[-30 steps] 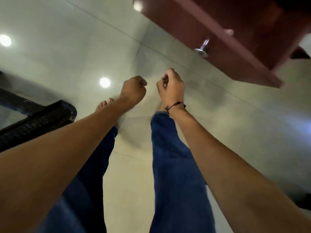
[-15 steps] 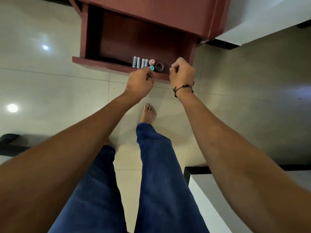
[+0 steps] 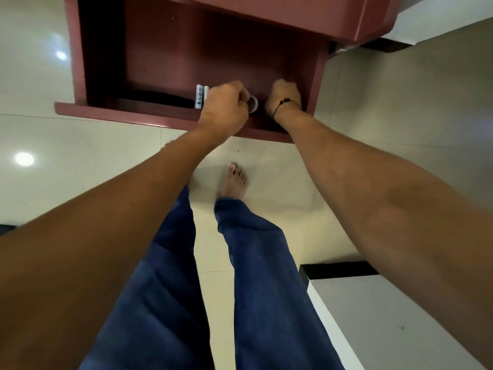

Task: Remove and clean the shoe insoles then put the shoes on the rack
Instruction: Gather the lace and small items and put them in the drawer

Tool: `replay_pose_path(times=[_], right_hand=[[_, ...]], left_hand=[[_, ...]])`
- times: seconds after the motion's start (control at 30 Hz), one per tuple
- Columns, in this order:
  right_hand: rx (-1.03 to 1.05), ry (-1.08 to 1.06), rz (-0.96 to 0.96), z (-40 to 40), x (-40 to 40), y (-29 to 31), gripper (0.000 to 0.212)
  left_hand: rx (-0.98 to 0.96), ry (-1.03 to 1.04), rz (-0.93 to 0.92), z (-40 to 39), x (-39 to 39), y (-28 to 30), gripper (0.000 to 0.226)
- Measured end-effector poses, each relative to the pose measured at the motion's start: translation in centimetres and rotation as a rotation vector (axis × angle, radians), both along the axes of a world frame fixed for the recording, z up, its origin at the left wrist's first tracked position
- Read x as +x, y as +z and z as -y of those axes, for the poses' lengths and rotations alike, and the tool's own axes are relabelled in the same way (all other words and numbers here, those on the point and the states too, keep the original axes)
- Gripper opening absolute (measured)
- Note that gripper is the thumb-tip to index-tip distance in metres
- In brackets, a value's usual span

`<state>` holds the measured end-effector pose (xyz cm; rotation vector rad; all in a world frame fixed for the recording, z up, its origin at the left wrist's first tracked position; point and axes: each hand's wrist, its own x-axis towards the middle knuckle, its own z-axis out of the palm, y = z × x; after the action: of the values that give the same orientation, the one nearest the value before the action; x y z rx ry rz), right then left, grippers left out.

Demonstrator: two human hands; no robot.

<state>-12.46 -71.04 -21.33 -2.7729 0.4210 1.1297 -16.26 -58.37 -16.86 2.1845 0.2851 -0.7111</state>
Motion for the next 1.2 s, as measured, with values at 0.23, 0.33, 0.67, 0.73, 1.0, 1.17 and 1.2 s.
replay_pose_path(times=[0.23,0.33,0.67,0.73,1.0,1.17,1.2], right_hand=[[0.008,0.041,-0.15,-0.3,1.4,-2.6,0.041],[0.002,0.027,-0.156,-0.5,1.4,-2.9,0.039],[0.032,-0.034,-0.191,-0.4,1.5,-2.7,0.055],[0.058,-0.118,-0.136,-0.5,1.2,-1.6,0.056],[0.263,-0.021,0.2,-0.9,-5.6,5.7,0.04],[0.236,0.218,0.254,-0.6,-8.9,6.2,0.039],[0.225,0.242,0.267,-0.5,-8.9,6.1,0.036]], left_hand=[[0.002,-0.07,-0.037,-0.7,0.9,-1.3,0.028],[0.006,-0.108,-0.041,-0.8,0.7,-1.5,0.028],[0.025,-0.124,-0.012,-0.8,0.5,-1.4,0.028],[0.028,-0.124,0.01,-1.1,0.3,-1.2,0.028],[0.124,-0.348,0.118,-5.0,-2.4,0.1,0.033],[0.3,-0.566,0.238,-8.4,-4.6,0.6,0.053],[0.338,-0.587,0.239,-8.8,-4.7,0.5,0.052]])
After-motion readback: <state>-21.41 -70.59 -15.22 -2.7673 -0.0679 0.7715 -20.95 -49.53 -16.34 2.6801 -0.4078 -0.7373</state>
